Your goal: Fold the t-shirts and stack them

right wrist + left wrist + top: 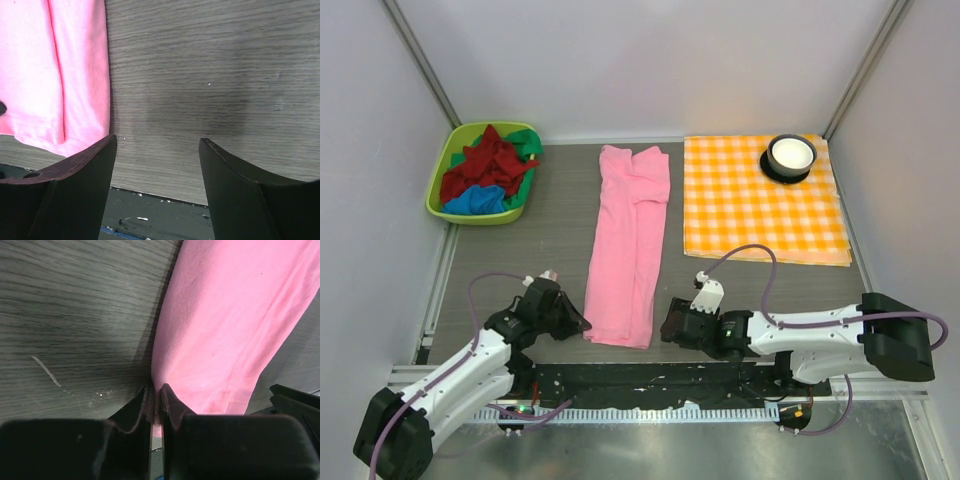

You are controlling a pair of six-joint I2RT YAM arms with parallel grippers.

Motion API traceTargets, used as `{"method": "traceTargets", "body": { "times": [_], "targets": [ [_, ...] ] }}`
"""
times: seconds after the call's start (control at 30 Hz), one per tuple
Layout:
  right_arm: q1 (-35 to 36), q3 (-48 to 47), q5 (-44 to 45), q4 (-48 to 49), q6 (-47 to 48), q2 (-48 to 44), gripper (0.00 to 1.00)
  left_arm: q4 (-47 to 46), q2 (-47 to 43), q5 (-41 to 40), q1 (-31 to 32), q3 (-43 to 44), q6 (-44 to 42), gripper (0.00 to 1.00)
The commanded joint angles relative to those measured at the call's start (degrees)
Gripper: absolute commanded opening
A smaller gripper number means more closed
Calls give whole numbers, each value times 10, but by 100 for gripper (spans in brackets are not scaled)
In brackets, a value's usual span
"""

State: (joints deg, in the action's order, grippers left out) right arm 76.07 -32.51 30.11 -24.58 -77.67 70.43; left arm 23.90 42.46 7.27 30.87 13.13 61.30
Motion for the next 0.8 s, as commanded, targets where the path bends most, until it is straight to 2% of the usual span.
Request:
{"method": "traceTargets", "body": {
  "times": [0.0, 0.07, 0.17, 0.3, 0.5, 0.6, 0.77],
  "targets": [
    [5, 30, 8, 78, -41, -27, 73, 36, 5, -7, 4, -13, -5, 10],
    [5, 39, 1, 118, -43, -28, 75, 33, 0, -6, 10, -14, 7, 6],
    [5, 39, -19, 144, -50, -16, 75, 32, -6, -11, 34, -13, 29, 6],
    [6, 43, -35, 170, -62, 7, 76, 10, -1, -49, 99, -11, 70, 7],
    [14, 61, -44, 168, -87, -5, 75, -18, 37, -84, 154, -4, 103, 8],
    [20, 72, -44, 163, -100, -16, 73, -41, 56, -92, 166, -4, 109, 9],
    [20, 84, -49, 175, -107, -14, 59, -69, 92, -93, 179, 1, 114, 9]
  ]
}}
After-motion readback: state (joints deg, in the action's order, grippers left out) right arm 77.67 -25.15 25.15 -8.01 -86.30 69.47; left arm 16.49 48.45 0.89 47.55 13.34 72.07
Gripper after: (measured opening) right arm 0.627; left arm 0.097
